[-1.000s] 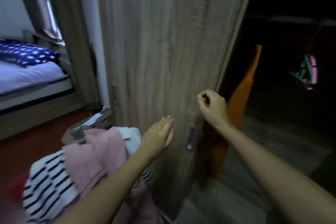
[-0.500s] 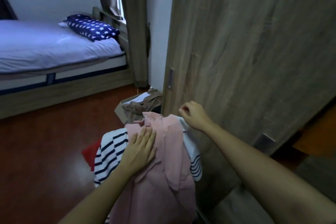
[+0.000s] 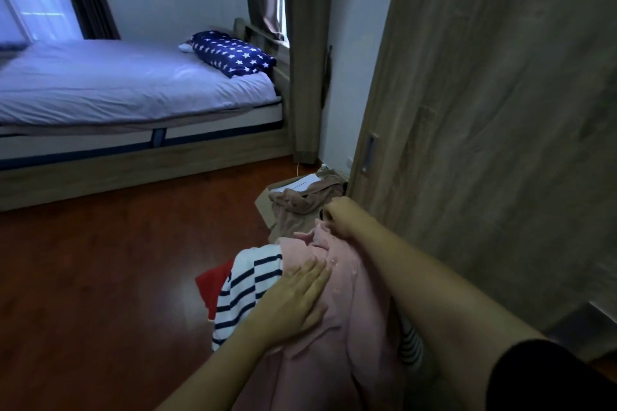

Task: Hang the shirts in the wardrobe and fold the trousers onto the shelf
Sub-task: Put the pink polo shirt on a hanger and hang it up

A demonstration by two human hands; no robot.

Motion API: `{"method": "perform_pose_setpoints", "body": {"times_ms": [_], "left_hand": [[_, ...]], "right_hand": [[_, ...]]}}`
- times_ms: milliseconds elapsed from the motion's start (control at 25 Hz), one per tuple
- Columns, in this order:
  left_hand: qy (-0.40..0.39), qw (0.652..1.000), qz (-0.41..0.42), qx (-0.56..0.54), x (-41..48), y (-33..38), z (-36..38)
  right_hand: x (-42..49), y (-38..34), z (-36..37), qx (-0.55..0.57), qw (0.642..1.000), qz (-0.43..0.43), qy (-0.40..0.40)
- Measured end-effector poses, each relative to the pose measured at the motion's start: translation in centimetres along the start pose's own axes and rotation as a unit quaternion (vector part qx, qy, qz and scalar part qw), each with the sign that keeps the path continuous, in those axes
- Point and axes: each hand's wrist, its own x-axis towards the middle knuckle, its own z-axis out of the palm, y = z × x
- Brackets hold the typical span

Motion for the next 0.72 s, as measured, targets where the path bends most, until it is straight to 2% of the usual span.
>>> {"method": "perform_pose_setpoints", "body": {"times_ms": [80,120,200,280,360,400,440,560,640,680,720], "left_hand": [[0.006,1.000,0.008,0.016,0.3,0.0,-0.4],[0.020,1.000,0.010,0.011,0.4,-0.1,-0.7],[0.091,0.994,-0.024,-0.049,1.2,-0.7,-1.3],[0.204,0.966,-0.111,-0.117,4.0,-1.9,-3.0],[0.273,0.904,-0.252,-0.213,7.9,-3.8,-5.3],[0.259,0.878,-0.297,-0.271,9.7,-5.1,-6.1],[0.203,0.875,-0.307,-0.315,11.7,-6.4,-6.6],[-0.076,0.920,-0.175,-0.343,16.2,-8.1,-5.8],[-0.228,0.912,-0.144,-0.308,17.8,-7.7,-4.8],[-0.254,0.906,-0.164,-0.295,18.1,-7.5,-4.2],[-0.237,0.907,-0.195,-0.289,18.2,-7.5,-3.8]], "right_hand": [[-0.6,0.3,-0.8,0.001,0.997,-0.019,0.075],[-1.3,0.5,-1.8,-0.012,0.990,-0.035,0.138],[-2.9,1.5,-4.0,0.093,0.965,-0.067,0.235],[-4.3,3.0,-6.3,0.209,0.932,-0.113,0.273],[-6.3,4.3,-8.4,0.235,0.920,-0.167,0.267],[-7.3,4.8,-9.1,0.230,0.918,-0.194,0.258],[-8.6,5.2,-9.7,0.222,0.917,-0.215,0.253],[-11.7,6.1,-10.3,0.196,0.909,-0.260,0.261],[-13.0,6.4,-10.4,0.189,0.905,-0.276,0.264],[-13.5,6.7,-10.4,0.188,0.905,-0.274,0.265],[-13.9,7.2,-10.3,0.187,0.907,-0.267,0.266]]}}
